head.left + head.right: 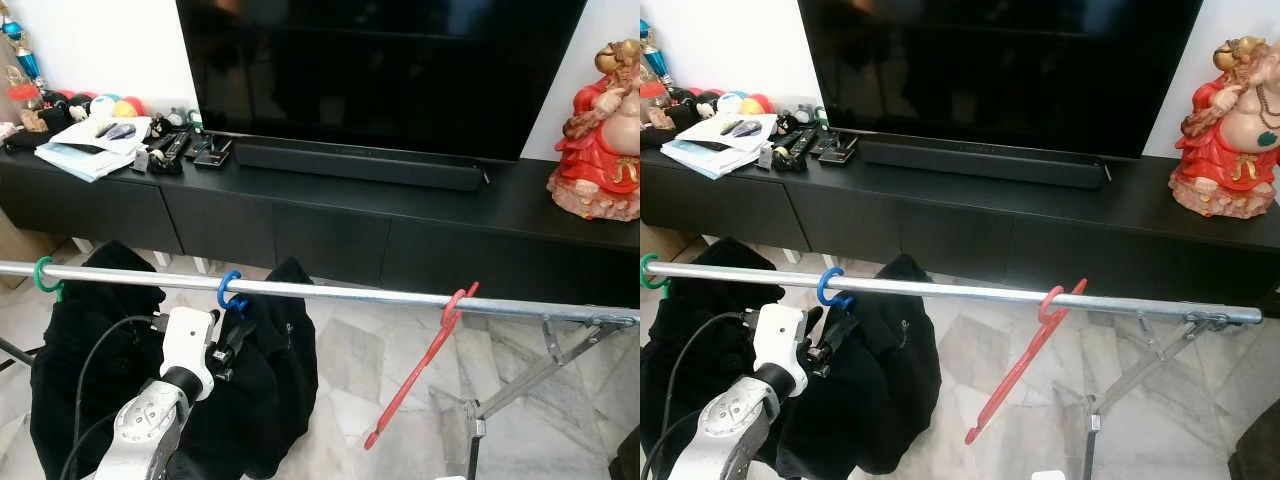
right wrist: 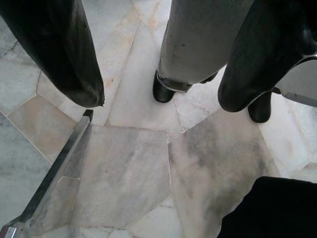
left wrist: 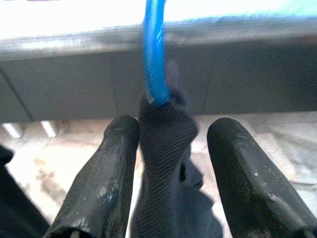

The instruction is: Hang hanger

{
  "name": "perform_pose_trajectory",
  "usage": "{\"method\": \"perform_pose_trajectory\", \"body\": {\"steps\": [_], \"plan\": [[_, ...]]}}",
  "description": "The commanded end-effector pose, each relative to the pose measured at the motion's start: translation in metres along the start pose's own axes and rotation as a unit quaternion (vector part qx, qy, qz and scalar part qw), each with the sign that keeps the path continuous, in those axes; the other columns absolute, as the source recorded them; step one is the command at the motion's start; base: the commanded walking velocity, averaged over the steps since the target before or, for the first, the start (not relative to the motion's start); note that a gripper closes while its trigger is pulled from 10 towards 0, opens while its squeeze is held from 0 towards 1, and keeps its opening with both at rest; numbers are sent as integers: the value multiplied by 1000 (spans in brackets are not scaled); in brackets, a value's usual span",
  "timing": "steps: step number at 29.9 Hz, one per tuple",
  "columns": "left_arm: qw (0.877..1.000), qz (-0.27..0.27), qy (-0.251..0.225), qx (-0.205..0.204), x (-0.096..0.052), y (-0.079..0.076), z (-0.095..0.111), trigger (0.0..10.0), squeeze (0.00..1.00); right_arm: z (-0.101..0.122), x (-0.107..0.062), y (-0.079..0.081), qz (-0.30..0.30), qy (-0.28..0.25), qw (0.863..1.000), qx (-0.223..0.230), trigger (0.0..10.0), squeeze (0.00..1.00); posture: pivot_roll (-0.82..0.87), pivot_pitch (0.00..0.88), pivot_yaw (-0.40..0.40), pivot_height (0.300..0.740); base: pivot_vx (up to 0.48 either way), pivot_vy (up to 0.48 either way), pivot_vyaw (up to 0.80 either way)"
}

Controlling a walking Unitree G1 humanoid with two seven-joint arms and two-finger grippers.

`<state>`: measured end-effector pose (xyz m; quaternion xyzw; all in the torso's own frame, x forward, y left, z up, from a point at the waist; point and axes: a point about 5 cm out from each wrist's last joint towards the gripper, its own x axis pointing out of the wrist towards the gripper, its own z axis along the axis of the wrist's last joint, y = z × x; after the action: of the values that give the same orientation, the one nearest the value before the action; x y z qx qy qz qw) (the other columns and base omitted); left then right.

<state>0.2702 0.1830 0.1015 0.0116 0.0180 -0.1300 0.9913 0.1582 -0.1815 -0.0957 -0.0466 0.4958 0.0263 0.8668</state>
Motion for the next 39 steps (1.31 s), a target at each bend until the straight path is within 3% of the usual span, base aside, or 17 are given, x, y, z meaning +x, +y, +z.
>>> {"method": "perform_pose_trajectory", "body": {"steps": [1, 5, 6, 8, 9, 11, 12, 13, 14, 16, 20, 22, 28, 30, 31, 35, 39], "plan": [[999, 21, -20, -30, -9, 12, 8, 10000, 1000, -5, -1, 1, 0, 10, 1000, 1, 10000, 0, -66, 48, 32, 740, 0, 0, 0], [990, 114, -34, -79, -28, 46, 6, 10000, 1000, -6, -1, 0, -1, 10, 1000, 0, 10000, 0, -56, 44, 31, 740, 0, 0, 0], [987, 132, -30, -81, -30, 52, 3, 10000, 953, -6, -1, -1, -1, 11, 1000, 0, 10000, 0, -52, 43, 30, 740, 0, 0, 0], [979, 196, -3, -57, -39, 72, -10, 10000, 757, -8, -1, -4, -4, 13, 1000, 1, 10000, 0, -52, 42, 33, 740, 0, 0, 0], [975, 220, 20, -38, -43, 78, -19, 10000, 0, -8, -2, -6, -6, 13, 1000, 0, 10000, 0, -54, 41, 34, 740, 0, 0, 0], [970, 238, 42, -23, -45, 82, -27, 10000, 0, -8, -2, -7, -7, 13, 1000, 0, 10000, 0, -55, 41, 35, 740, 0, 0, 0], [967, 242, 79, -13, -48, 83, -40, 10000, 0, -9, -2, -9, -13, 13, 1000, 7, 10000, 0, -59, 41, 37, 740, 0, 0, 0], [969, 220, 111, -12, -48, 78, -54, 10000, 0, -9, -2, -10, -15, 13, 1000, 9, 10000, 0, -60, 42, 38, 740, 0, 0, 0], [969, 220, 111, -12, -48, 78, -54, 10000, 0, -9, -2, -10, -15, 13, 1000, 9, 10000, 0, -60, 42, 38, 740, 0, 0, 0], [966, 183, 184, 10, -48, 67, -81, 10000, 0, -8, -2, -11, -16, 12, 1000, 9, 10000, 0, -60, 42, 40, 740, 0, 0, 0], [956, 150, 254, 6, -52, 51, -114, 10000, 0, -7, -2, -11, -20, 11, 1000, 11, 10000, 0, -65, 43, 44, 740, 0, 0, 0], [942, 134, 308, 19, -57, 41, -135, 10000, 0, -4, -1, -8, -21, 9, 1000, 13, 10000, 0, -70, 43, 45, 740, 0, 0, 0], [924, 119, 363, 32, -67, 30, -155, 10000, 0, -4, -1, -7, -23, 8, 1000, 16, 10000, 0, -68, 40, 47, 740, 0, 0, 0], [907, 121, 402, 31, -77, 26, -168, 10000, 0, -5, -1, -4, -25, 7, 999, 18, 10000, 0, -71, 38, 50, 740, 0, 0, 0], [887, 130, 442, 26, -91, 22, -179, 10000, 0, -7, -1, -1, -29, 5, 999, 22, 10000, 0, -82, 36, 56, 740, 0, 0, 0], [874, 140, 465, 16, -100, 17, -186, 10000, 0, -10, -2, -1, -33, 2, 999, 23, 10000, 0, -89, 35, 56, 740, 0, 0, 0], [876, 140, 461, 14, -98, 12, -187, 10000, 0, -11, -2, -1, -32, 0, 999, 17, 10000, 0, -80, 28, 57, 740, 0, 0, 553]]}}
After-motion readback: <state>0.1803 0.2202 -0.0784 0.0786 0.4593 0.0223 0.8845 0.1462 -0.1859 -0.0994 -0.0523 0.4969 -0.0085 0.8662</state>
